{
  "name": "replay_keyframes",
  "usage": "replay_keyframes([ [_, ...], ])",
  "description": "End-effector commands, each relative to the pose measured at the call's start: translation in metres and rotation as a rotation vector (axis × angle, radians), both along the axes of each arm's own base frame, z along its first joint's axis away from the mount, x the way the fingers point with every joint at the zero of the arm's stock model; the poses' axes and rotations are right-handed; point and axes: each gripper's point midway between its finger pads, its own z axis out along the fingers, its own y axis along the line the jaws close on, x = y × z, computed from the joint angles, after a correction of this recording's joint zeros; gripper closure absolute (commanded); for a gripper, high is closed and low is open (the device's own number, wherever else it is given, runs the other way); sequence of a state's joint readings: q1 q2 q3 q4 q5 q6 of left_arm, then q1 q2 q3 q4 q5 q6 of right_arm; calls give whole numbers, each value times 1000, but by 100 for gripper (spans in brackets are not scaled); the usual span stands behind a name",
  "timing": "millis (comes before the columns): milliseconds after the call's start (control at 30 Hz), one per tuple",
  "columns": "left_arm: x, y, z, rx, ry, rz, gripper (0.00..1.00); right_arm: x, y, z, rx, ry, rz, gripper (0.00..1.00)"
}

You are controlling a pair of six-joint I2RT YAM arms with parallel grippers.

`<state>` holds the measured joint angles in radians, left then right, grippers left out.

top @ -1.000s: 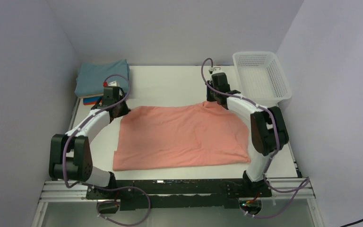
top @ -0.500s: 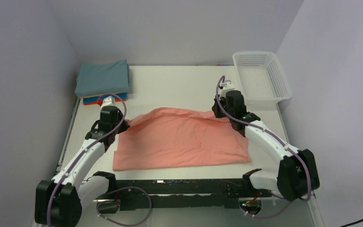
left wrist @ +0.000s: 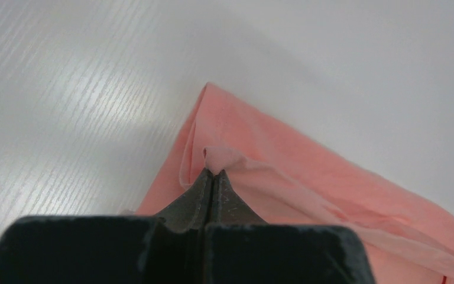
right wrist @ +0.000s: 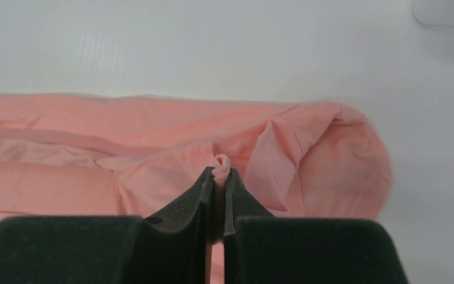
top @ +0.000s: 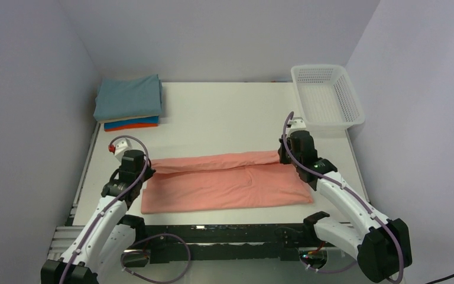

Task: Fold and stack the t-shirts
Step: Fold the other side of the tshirt into a rectangle

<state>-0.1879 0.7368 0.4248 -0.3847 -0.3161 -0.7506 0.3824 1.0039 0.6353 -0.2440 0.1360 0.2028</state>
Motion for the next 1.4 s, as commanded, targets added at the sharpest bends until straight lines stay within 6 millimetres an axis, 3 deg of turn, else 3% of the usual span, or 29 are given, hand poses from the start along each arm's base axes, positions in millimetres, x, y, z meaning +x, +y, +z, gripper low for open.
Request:
replay_keyframes([
  [0, -10, 2, -16, -20, 26, 33, 100, -9, -13, -1, 16, -5, -86, 100],
  [133, -17, 2, -27, -30, 49, 37, 100, -20, -27, -9, 15, 15, -172, 100],
  [267, -22, 0, -32, -40, 78, 34, 100, -31, -28, -19, 74, 46, -223, 98],
  [367, -30, 3, -39, -48, 113, 68, 94, -45, -30, -33, 135, 106, -291, 93],
  [433, -39, 8, -44, -47, 144, 107, 73, -60, -33, -44, 165, 163, -347, 85],
  [533, -56, 18, -46, -43, 181, 188, 56, -85, -44, -59, 200, 242, -472, 79],
  [600, -65, 22, -43, -58, 188, 238, 32, -99, -48, -64, 227, 270, -520, 45],
  [633, -66, 22, -37, -64, 174, 237, 25, -102, -47, -63, 253, 267, -532, 35],
  [733, -61, 19, -11, -97, 84, 217, 15, -101, -40, -45, 372, 200, -524, 25],
  [767, -59, 18, -2, -103, 51, 208, 5, -99, -39, -37, 404, 160, -514, 15],
  [800, -56, 18, 6, -111, 22, 204, 1, -95, -40, -28, 424, 112, -503, 3],
  [933, -39, 9, 57, -135, -96, 143, 1, -77, -36, 14, 461, -65, -415, 0],
  [1000, -20, -5, 78, -126, -145, 29, 1, -65, -19, 29, 472, -96, -313, 0],
  [1067, -3, -27, 83, -137, -135, -97, 1, -52, 1, 31, 464, -84, -206, 0],
  [1200, 19, -88, 51, -263, -5, -391, 1, -22, 36, 8, 370, 47, -48, 0],
  [1233, 19, -91, 29, -265, 88, -397, 0, -13, 38, 1, 333, 84, -40, 0],
  [1367, 8, -86, -29, -240, 285, -374, 0, 9, 46, -38, 227, 235, -24, 0],
])
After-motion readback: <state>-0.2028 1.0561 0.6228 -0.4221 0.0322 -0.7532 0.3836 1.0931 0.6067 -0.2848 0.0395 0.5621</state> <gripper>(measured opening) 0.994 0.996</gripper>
